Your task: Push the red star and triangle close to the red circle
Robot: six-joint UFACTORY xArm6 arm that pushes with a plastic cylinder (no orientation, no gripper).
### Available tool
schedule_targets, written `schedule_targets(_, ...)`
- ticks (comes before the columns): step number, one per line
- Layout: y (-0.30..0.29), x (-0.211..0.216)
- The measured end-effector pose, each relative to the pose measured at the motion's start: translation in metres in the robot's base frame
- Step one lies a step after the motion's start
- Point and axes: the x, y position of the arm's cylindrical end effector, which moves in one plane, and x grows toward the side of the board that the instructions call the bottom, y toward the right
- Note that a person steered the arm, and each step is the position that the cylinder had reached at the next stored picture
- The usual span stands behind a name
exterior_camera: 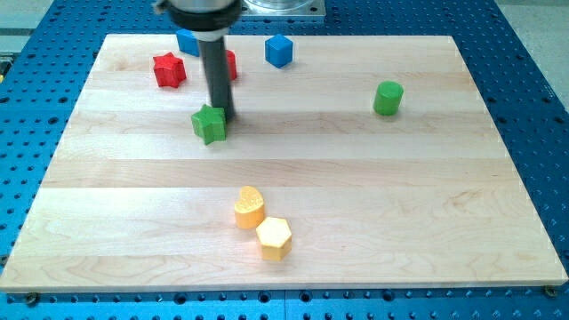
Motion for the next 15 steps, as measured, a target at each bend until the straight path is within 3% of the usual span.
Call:
schedule_targets(1, 0.061, 0.014)
schedule_targets(2, 0.008, 0.034)
schedule_targets(4, 0.011, 0.0)
schedule_targets(5, -0.044, -0.022)
schedule_targets(6, -0.148, -0.035)
schedule_targets(7, -0.162, -0.085)
schedule_targets(9, -0.109, -0.082)
schedule_targets(10, -0.115, -0.094)
schedule_targets(12, -0.135, -0.169)
schedule_targets(14, -0.088, -0.184)
schedule_targets(15, -0.1, -0.183)
